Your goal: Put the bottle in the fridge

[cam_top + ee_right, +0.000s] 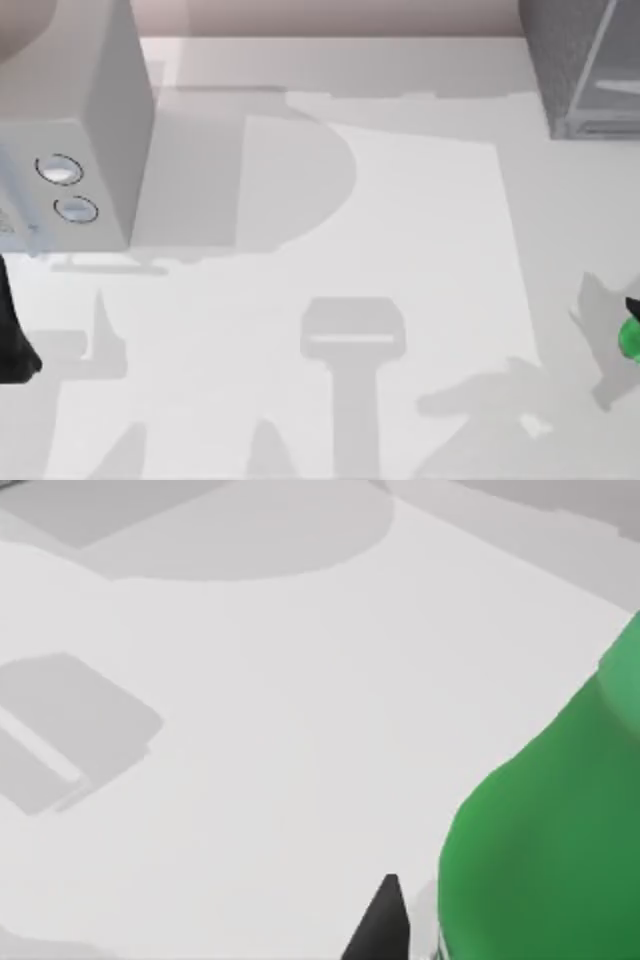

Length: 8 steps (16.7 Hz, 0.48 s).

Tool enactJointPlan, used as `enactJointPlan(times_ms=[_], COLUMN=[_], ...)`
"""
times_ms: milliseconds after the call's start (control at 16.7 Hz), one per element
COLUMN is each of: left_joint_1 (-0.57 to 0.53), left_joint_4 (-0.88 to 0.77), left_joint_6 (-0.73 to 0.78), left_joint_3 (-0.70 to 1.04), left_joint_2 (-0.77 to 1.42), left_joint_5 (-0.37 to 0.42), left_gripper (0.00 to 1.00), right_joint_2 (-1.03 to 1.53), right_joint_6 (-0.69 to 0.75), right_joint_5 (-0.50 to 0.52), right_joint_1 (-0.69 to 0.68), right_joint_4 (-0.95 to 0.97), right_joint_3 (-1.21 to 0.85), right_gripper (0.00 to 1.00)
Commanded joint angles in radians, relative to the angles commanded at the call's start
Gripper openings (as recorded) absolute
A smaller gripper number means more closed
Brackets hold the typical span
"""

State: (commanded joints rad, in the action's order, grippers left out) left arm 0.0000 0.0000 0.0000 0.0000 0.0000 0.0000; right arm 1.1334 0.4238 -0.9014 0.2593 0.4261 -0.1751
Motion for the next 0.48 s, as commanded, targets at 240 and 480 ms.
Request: enactJointPlan(times_ms=[240, 480], left_joint_1=[0.000, 0.000], left_joint_4=[0.000, 0.000], left_joint_6=[0.000, 0.000], left_joint_3=[0.000, 0.000], left_joint_2=[0.000, 0.000], left_joint_5=[0.000, 0.000], left_gripper=[1.00, 1.00], right_joint_2=[-0.243, -0.570], right_joint_6=[-0.090, -0.206], right_joint_5=[0.182, 0.424], right_joint_1=[-0.057, -0.131], right_joint_4=[-0.088, -0.197], right_joint_3=[0.037, 0.078], right_gripper=[0.01, 0.01])
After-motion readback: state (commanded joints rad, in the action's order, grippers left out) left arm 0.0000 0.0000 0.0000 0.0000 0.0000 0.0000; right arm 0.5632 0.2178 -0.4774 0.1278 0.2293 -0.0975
